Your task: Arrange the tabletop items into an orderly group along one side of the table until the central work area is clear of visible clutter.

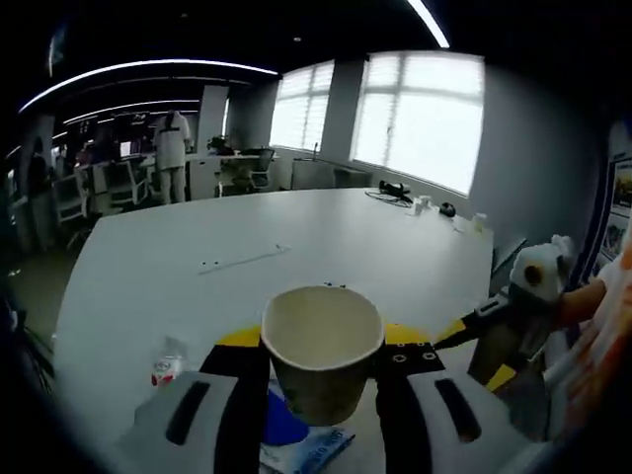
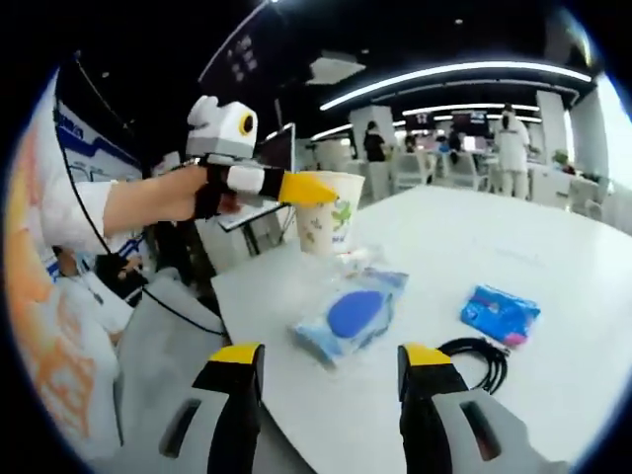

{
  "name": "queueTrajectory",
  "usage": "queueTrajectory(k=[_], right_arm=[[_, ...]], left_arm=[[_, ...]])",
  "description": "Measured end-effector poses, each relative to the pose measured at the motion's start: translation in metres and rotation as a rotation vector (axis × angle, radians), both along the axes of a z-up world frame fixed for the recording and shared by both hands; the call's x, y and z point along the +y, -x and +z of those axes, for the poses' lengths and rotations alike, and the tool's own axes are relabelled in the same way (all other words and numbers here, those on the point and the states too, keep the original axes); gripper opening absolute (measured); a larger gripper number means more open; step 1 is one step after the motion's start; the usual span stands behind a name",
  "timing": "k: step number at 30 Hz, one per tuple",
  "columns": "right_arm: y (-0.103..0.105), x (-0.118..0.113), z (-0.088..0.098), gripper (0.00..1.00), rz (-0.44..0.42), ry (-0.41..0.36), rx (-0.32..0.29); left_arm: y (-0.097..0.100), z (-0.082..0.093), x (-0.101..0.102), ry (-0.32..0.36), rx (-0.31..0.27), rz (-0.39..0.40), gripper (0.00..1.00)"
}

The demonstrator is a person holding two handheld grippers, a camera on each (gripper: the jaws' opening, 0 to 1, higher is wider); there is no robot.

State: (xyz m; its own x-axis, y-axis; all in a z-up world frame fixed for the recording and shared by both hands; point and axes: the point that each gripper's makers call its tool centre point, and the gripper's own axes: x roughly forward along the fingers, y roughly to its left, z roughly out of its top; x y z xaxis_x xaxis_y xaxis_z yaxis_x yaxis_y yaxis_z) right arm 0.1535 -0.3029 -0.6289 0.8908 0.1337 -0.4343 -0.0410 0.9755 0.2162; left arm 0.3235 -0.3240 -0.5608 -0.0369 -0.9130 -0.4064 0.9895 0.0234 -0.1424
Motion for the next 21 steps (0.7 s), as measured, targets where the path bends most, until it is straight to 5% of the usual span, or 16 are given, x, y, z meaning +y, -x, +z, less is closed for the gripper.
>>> queueTrajectory(k=[10, 21], right_arm=[[0.012, -0.019, -0.006, 0.54, -0.137, -0.040, 0.022], [0.006, -0.002, -0.032, 0.52, -0.173, -0.120, 0.073]], left_arm=[[-0.074, -0.037, -0.037, -0.038, -0.006, 0.099, 0.41], [-0.122, -0.077, -0.079, -0.056, -0.015, 0.141, 0.41]])
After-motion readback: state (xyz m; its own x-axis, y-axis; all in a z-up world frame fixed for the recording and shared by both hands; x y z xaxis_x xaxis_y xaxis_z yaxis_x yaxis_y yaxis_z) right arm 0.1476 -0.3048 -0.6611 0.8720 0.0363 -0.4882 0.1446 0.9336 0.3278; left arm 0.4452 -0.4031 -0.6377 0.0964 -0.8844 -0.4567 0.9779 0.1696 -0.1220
